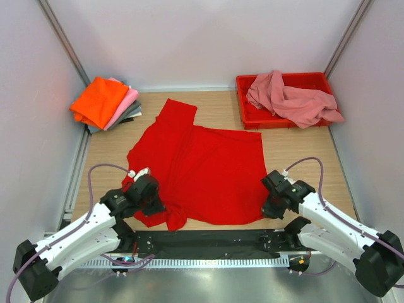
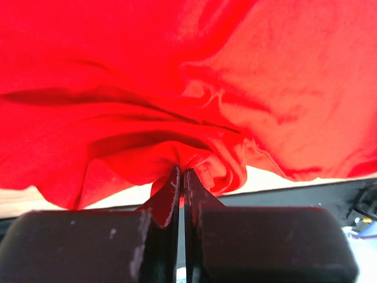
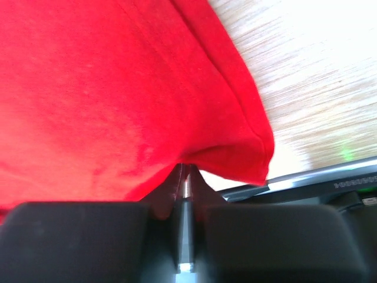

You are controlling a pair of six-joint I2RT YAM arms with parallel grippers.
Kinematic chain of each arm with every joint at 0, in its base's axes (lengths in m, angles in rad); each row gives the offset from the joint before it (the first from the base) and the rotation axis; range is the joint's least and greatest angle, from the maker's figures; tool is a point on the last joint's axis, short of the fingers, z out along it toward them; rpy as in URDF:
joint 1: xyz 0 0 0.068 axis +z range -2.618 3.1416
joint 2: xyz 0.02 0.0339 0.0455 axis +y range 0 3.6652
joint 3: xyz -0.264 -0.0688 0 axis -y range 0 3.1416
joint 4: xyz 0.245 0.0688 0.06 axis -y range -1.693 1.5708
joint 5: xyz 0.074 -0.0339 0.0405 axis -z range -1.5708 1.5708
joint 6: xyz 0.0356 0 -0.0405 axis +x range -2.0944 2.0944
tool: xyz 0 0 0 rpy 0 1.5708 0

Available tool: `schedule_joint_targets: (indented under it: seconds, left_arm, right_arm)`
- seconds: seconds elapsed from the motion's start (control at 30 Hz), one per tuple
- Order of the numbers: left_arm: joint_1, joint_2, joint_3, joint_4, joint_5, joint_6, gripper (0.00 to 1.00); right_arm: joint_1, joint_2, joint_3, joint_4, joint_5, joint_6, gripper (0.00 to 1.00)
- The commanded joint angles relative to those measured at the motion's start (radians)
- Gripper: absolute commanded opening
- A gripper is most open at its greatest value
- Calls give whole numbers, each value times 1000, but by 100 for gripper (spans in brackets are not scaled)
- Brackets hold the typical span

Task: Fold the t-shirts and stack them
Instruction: Fold the tshirt

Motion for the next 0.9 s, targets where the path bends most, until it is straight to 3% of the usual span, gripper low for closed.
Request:
schedule_joint_targets:
  seconds: [0.0,0.1,0.4,0.87]
  left_arm:
    - [-2,-37,26,-48,34,-32,0]
    - [-8,-63,63,-120,28,-49,0]
    - [-11,-109,284,-538,-66,-29,0]
    - [-10,-119,614,-853,-84,-10,0]
  right_arm:
    - [5,-42,15,7,31,-26,1]
    - [5,-85,40,-19,34,-46,2]
    - [5,-220,199,-200,78,-73,2]
    - [7,-297,391,-350,114,-99,2]
